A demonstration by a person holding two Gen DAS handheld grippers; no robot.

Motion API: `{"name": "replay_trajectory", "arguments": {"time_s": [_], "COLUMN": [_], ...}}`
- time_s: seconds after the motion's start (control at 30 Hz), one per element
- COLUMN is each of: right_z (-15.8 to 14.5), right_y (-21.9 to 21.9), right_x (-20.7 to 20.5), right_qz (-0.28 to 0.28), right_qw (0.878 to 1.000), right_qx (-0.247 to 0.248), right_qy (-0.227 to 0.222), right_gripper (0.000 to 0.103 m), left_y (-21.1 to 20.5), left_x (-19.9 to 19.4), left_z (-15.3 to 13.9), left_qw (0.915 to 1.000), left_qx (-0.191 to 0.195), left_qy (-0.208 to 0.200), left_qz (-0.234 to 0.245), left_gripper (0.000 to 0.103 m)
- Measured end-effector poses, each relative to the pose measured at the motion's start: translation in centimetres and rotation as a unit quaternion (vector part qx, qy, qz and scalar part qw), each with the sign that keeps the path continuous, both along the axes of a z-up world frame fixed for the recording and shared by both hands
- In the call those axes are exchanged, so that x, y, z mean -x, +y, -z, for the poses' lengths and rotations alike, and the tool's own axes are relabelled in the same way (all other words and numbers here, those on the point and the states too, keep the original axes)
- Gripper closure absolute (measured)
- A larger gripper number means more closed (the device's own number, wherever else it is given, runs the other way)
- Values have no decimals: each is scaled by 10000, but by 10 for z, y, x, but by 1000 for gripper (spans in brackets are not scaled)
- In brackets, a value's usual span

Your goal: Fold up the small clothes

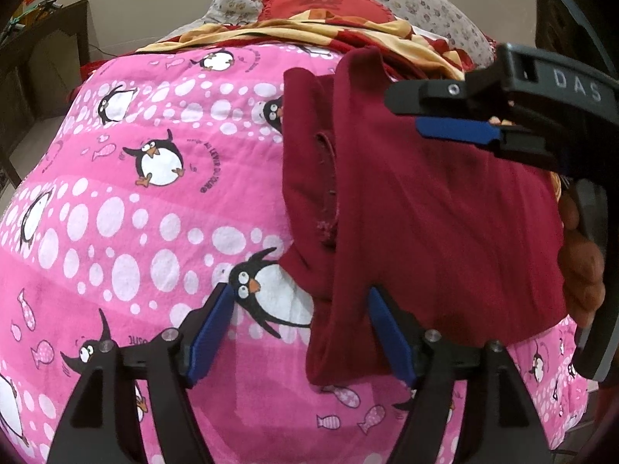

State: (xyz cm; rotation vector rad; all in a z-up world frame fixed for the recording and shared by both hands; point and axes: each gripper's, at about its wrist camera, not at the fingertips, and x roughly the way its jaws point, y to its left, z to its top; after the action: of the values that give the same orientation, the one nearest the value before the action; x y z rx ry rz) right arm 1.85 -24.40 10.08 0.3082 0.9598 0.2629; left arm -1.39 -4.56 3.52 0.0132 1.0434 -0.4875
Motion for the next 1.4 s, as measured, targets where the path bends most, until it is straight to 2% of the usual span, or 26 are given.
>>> {"name": "replay_trajectory", "arguments": {"time_s": [0.37, 0.93, 1.07, 1.27, 1.4], "right_z": [4, 6, -1, 7, 23], "right_y": [-2, -4, 6, 42, 70], "right_x": [0, -1, -11, -44, -58], "right_qz": [58, 158, 218, 136, 18], "right_qw": [10000, 9999, 9997, 9979, 9895], "right_qx": [-23, 11, 75, 587, 1387], "right_qy": [75, 69, -18, 242, 401], "right_gripper": [29, 29, 21, 20, 13], "left_y": [-1, -1, 3, 13, 17], "left_x": [-2, -1, 1, 2, 2], "left_z": [3, 5, 7, 7, 9], "left_qw": [10000, 9999, 9996, 9985, 9978], "left_qx": [-3, 109, 251, 535, 665], "left_qy": [40, 33, 1, 16, 4], "left_qz": [-64, -79, -90, -83, -45], "left_gripper": [15, 9, 9, 8, 7]}}
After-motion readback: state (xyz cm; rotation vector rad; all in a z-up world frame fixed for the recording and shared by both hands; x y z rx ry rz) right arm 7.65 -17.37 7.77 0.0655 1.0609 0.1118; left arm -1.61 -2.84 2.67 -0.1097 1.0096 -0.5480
